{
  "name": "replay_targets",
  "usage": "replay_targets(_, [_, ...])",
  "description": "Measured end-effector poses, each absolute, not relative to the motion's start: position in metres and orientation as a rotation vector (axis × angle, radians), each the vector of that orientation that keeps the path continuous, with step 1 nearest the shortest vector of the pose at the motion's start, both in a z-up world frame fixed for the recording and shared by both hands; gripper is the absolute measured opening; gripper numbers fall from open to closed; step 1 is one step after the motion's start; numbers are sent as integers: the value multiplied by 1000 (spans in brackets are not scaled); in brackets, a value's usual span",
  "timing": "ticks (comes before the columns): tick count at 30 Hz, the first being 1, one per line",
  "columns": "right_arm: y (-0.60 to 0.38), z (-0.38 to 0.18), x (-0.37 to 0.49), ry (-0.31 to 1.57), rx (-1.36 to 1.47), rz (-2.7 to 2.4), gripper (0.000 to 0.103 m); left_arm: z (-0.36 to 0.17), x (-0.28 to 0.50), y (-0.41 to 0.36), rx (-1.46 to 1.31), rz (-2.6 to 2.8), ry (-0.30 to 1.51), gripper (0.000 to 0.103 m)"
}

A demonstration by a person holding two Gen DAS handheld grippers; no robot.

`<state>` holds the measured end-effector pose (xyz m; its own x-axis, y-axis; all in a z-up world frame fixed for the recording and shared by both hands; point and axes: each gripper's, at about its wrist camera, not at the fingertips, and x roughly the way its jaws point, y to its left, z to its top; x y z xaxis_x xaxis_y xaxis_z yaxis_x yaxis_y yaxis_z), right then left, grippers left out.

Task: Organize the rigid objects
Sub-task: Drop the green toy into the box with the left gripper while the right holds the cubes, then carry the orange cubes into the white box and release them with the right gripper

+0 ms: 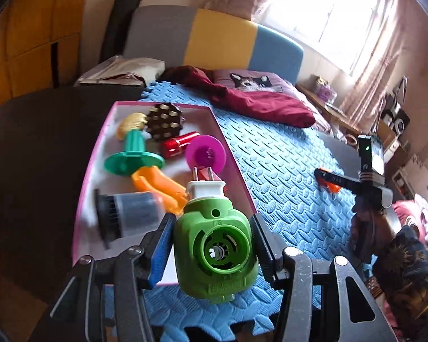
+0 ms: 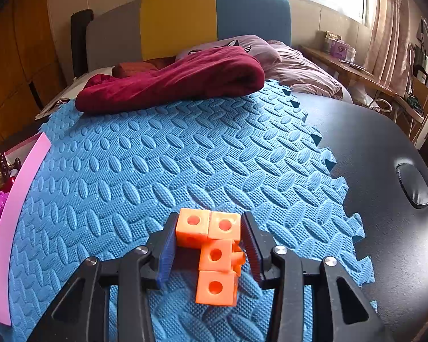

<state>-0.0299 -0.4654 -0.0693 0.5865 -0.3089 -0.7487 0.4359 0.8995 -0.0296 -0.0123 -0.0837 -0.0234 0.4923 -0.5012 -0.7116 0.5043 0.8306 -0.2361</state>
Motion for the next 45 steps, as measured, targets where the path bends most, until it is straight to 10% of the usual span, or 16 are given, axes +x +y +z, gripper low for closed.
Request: replay_targets(45, [-455,-67,-31,843,127,-432,41,-18,3,-40,-38,-253,838,76])
